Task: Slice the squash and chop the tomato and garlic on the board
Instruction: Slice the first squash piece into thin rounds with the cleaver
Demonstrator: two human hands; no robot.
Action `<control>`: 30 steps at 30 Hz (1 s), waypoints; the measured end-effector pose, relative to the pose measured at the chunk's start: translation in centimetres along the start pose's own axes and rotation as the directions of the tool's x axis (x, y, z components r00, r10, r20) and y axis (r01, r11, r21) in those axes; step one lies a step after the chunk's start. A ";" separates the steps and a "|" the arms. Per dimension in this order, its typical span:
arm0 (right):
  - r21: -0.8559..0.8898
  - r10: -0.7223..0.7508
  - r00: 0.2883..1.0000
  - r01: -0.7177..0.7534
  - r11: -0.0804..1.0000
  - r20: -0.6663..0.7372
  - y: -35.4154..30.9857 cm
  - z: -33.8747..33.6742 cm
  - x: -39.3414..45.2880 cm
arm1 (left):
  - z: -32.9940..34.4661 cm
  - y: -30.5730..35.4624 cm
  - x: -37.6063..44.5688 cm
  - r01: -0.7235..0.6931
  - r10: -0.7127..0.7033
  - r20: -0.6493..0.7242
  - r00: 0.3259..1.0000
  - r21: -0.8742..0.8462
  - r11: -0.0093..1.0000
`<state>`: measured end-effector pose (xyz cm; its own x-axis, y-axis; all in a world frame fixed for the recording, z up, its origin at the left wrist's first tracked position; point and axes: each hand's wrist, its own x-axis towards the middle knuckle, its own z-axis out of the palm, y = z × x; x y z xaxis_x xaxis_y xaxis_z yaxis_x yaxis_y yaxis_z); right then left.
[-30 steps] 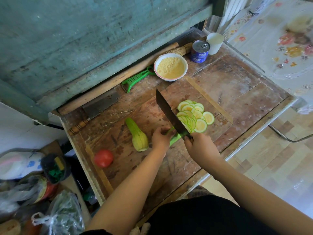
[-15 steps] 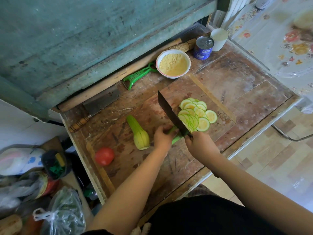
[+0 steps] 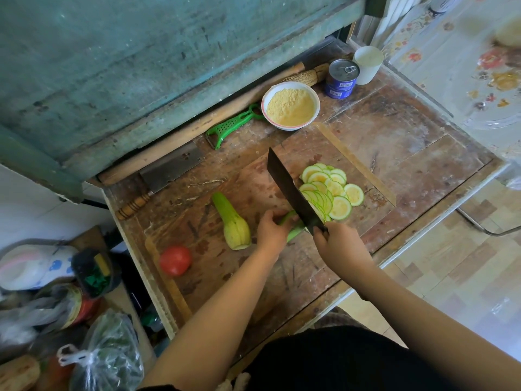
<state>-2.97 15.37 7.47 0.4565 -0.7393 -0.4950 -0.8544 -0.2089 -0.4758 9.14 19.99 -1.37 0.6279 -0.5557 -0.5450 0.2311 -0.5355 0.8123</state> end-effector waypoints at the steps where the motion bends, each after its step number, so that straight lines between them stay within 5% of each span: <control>1: -0.009 -0.009 1.000 0.009 1.000 -0.006 -0.1 -0.2 -0.3 | 0.0 0.0 0.0 -0.001 0.001 -0.006 1.000 -0.007 1.000; 30: -0.025 0.001 1.000 -0.001 1.000 0.021 -0.2 0.1 0.0 | 0.2 0.1 0.0 0.027 -0.027 -0.022 0.999 -0.021 0.999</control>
<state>-2.76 15.46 7.45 0.4607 -0.7261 -0.5104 -0.8606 -0.2248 -0.4569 9.04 19.82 -1.39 0.6376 -0.5267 -0.5622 0.2635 -0.5367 0.8016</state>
